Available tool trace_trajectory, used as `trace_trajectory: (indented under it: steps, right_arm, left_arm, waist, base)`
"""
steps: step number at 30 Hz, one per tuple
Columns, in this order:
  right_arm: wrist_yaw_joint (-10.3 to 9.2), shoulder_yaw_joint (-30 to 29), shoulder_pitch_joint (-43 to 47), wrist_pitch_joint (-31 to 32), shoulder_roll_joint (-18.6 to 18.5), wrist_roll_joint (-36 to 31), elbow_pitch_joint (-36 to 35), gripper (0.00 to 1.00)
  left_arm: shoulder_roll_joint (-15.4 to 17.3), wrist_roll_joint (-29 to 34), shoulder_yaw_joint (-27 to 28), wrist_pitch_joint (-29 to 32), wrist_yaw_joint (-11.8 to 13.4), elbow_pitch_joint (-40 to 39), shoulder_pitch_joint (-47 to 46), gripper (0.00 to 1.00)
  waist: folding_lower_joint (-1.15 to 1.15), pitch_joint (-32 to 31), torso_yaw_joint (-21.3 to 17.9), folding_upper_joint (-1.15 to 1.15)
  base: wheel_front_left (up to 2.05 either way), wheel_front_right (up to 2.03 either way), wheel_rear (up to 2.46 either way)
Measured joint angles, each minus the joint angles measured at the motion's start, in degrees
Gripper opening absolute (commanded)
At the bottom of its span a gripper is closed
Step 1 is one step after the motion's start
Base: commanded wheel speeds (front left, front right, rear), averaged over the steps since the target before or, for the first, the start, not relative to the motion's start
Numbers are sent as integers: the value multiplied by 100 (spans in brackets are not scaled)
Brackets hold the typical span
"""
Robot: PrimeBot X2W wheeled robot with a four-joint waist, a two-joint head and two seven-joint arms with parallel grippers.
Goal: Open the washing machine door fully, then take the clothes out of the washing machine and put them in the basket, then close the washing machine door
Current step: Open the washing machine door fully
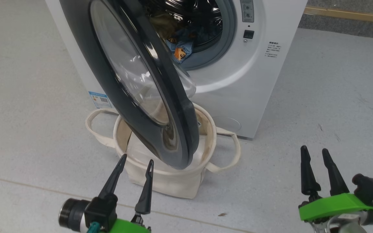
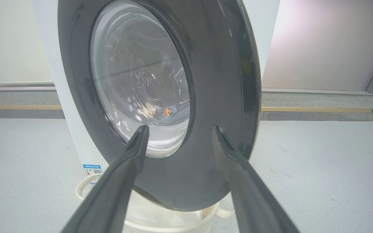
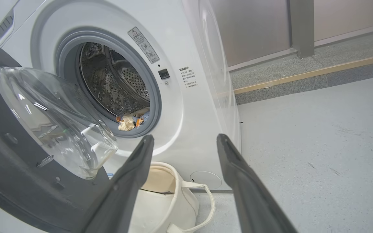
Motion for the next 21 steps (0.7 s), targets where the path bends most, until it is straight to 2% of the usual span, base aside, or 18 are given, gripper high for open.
trace_trajectory:
  steps: [8,16,21]
  right_arm:
    - [0,1,-90,0,1,149,43,100]
    - [0,-4,-228,0,1,276,69,100]
    - [0,3,-237,0,1,371,70,100]
  left_arm:
    - [0,2,45,0,0,-165,-144,100]
    - [-3,-47,51,0,32,-982,-543,100]
    - [-4,-33,-166,0,32,-1271,-811,100]
  waist:
    - [0,90,-4,0]
    - [0,190,-39,0]
    - [0,251,-94,0]
  base:
    - [0,0,0]
    - [0,0,0]
    - [0,0,0]
